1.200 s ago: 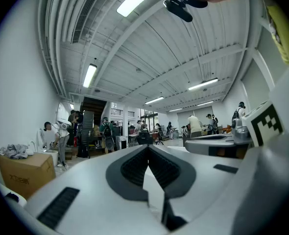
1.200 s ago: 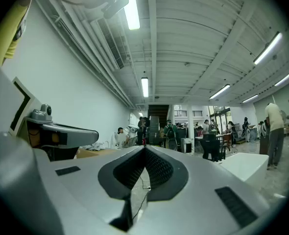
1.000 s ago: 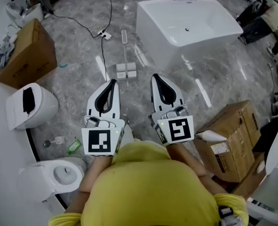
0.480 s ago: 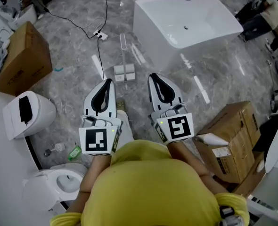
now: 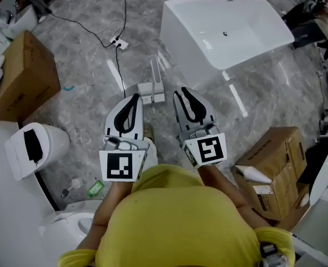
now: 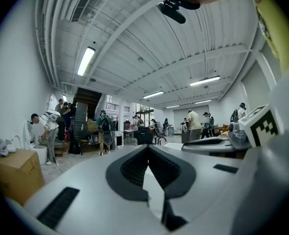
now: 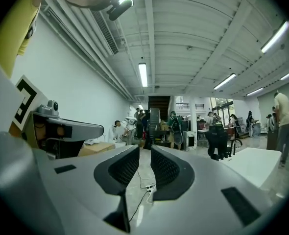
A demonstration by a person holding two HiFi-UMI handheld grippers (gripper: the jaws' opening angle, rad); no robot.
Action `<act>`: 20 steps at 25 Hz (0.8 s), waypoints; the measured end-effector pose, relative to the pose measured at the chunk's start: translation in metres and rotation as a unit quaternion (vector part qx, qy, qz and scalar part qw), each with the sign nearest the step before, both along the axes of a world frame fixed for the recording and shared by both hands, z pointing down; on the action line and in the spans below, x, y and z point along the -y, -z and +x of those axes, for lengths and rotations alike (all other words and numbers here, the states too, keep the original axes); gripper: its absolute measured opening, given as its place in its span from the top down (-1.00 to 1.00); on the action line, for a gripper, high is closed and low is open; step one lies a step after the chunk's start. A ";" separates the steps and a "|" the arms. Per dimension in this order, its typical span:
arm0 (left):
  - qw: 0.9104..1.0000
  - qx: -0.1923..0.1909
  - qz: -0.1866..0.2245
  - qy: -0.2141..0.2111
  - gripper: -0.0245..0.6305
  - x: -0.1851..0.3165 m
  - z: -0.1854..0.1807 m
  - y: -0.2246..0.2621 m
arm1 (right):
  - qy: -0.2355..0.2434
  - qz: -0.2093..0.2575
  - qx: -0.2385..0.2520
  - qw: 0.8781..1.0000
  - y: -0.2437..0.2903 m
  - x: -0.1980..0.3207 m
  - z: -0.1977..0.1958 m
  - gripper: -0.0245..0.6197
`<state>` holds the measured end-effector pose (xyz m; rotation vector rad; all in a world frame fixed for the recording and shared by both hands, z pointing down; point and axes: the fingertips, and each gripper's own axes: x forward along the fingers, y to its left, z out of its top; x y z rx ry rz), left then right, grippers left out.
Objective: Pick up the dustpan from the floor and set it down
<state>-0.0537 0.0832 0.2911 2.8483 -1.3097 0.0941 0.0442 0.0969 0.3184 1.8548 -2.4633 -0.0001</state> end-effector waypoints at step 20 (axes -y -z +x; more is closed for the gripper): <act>0.995 0.018 -0.053 -0.078 0.93 0.141 0.012 -0.048 | -0.020 -0.122 -0.005 0.992 -0.081 0.125 -0.001 0.48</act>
